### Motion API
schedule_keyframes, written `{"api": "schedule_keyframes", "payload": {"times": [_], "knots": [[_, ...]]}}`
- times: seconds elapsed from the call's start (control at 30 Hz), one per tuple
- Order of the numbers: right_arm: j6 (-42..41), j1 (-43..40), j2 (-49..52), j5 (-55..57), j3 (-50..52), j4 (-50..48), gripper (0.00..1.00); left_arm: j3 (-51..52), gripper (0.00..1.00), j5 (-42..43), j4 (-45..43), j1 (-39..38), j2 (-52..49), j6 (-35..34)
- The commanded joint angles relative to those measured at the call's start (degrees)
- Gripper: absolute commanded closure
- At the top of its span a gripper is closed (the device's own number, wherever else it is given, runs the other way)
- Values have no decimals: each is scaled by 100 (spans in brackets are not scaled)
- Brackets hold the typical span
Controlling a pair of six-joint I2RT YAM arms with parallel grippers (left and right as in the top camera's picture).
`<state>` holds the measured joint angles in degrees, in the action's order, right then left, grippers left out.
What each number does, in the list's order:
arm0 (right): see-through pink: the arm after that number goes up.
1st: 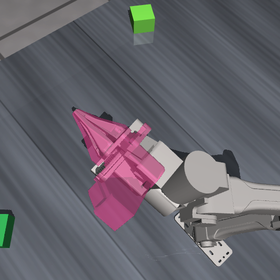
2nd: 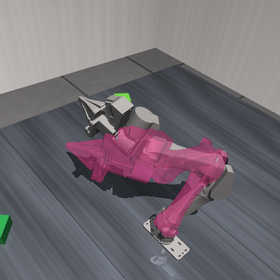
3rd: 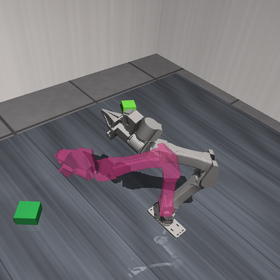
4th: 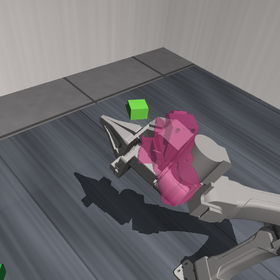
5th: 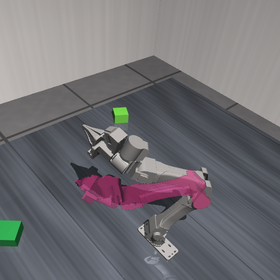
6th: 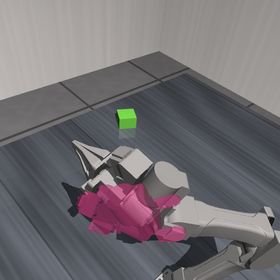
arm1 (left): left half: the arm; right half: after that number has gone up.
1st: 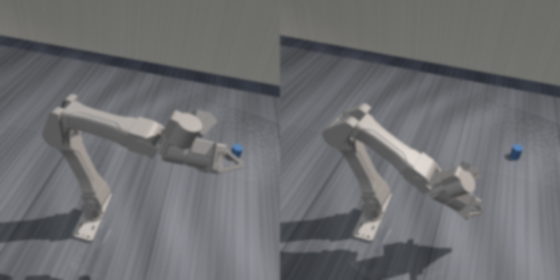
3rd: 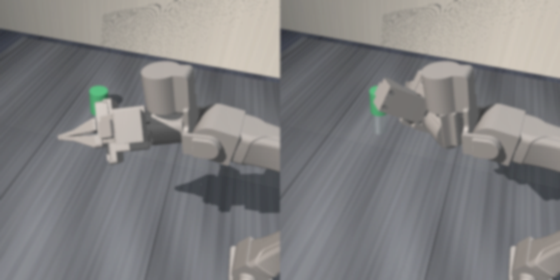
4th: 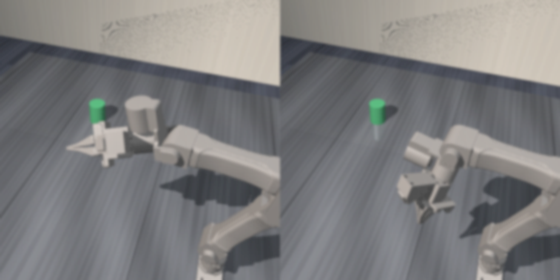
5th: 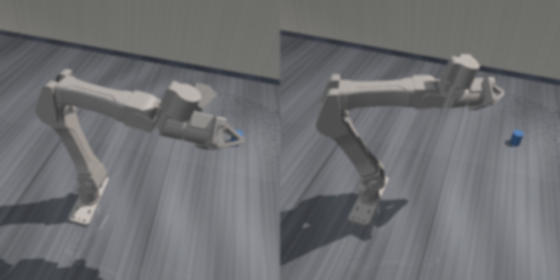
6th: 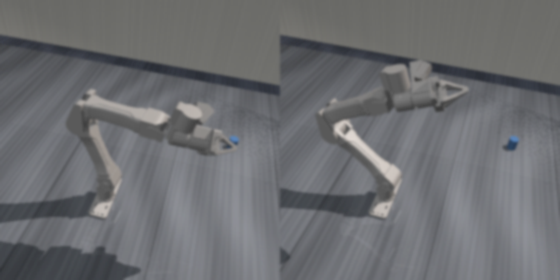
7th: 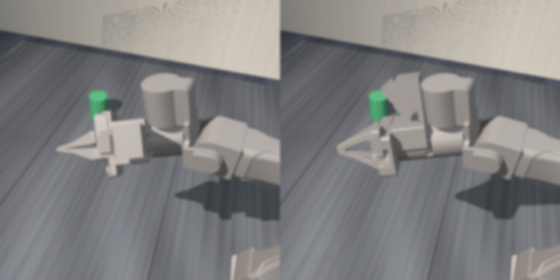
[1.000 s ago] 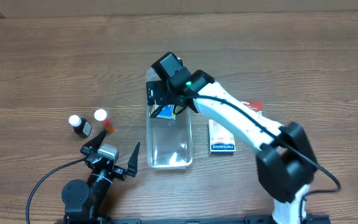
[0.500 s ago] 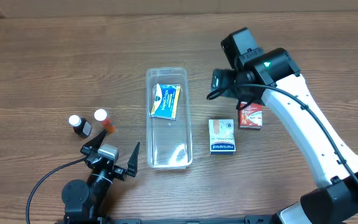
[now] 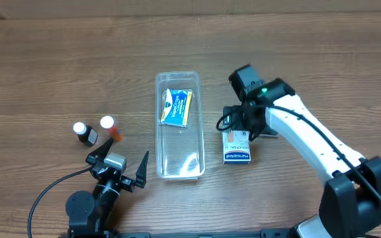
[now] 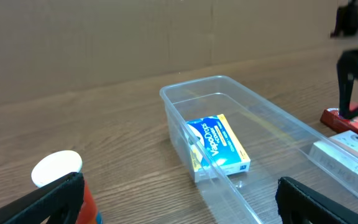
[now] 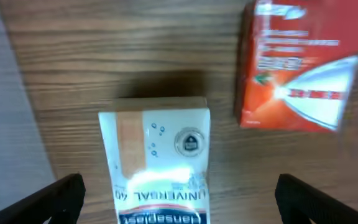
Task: Pack container
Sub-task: 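Grasp the white Hansaplast box with the right gripper, then lower the Hansaplast box into the container's near end and release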
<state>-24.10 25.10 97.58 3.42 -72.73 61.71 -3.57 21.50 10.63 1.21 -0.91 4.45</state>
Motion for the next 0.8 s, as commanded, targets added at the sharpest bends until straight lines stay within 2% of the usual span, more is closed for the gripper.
{"api": "schedule_keyframes", "payload": {"times": [0.0,0.1,0.23,0.53,0.63,0.67,0.7,0.77], "knots": [[205,-33,-7,-221,369,-310,0,20,0,61,-22,-22,55,-79],[243,-33,-4,-284,570,-487,0,20,0,61,-22,-22,55,-76],[686,-31,0,-1150,885,-693,0,20,0,61,-22,-22,55,-79],[452,-39,116,-1058,1515,-1202,0,20,0,61,-22,-22,55,-76],[282,-37,125,-960,1567,-1274,11,20,0,61,-22,-22,55,-79],[238,-37,122,-885,1565,-1303,18,20,0,61,-22,-22,55,-79],[131,-37,122,-761,1534,-1309,29,20,0,61,-22,-22,55,-79],[133,-37,120,-695,1482,-1298,32,20,0,61,-22,-22,55,-76]]}}
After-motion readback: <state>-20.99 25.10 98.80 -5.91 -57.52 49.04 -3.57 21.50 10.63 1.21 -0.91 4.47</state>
